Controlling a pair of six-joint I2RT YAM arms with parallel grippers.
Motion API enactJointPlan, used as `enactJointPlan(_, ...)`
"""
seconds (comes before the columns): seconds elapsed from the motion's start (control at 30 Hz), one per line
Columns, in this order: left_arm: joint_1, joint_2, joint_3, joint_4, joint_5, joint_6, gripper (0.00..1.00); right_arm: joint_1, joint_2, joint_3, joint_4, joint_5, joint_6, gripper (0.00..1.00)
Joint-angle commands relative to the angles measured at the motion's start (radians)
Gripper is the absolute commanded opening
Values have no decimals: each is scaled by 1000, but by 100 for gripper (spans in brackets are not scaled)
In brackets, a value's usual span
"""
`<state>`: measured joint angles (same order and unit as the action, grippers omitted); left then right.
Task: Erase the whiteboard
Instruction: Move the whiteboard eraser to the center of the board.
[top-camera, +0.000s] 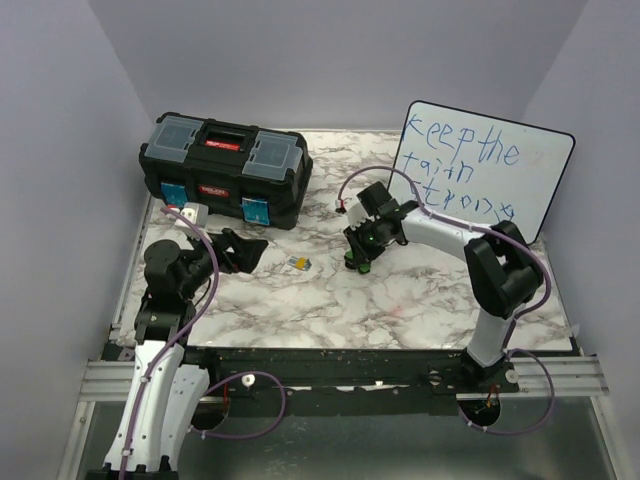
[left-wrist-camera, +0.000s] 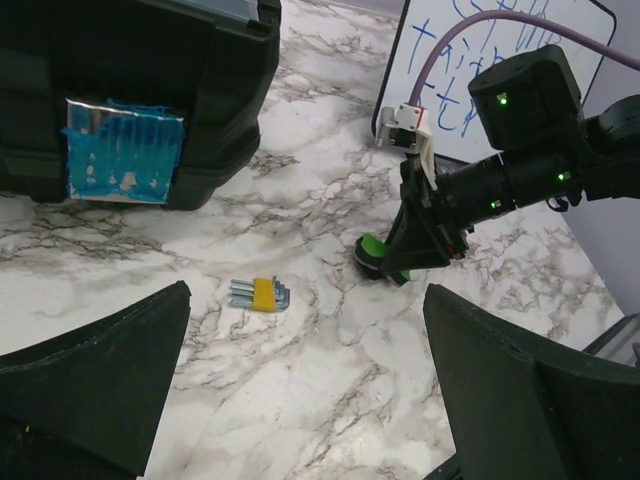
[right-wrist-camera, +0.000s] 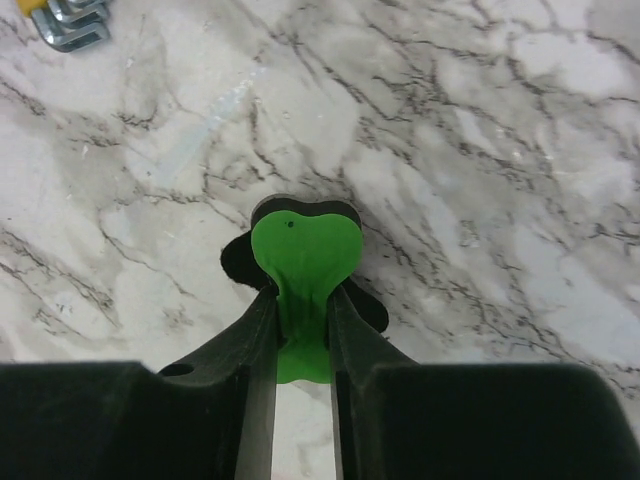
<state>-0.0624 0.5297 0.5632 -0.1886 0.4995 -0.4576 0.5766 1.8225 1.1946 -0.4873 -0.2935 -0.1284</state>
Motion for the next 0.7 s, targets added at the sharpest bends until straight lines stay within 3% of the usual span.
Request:
enactJointPlan(0.0,-25,12,-25,25,35,-68,98,39,5,8,-11,-8,26,25)
enactJointPlan(0.23,-68,8,-32,3,19,-89,97,39,-72,7,-58,-36,-11,66)
enactJointPlan(0.37,-102,-4,-40,-11,0,-113,96,-13,-206,-32,-93,-44,-98,78)
enactJointPlan(0.43,-123,-12,-49,-11,-8,-128,95,-115,-279,-54,-114,-89,-116,79)
enactJointPlan(0.53,-155,-22,-66,-8,-18,-145,95,-366,-397,-90,-130,-164,-121,79)
enactJointPlan(0.67,-174,-28,-81,4,-20,-150,95,-676,-538,-167,-84,-52,-108,81)
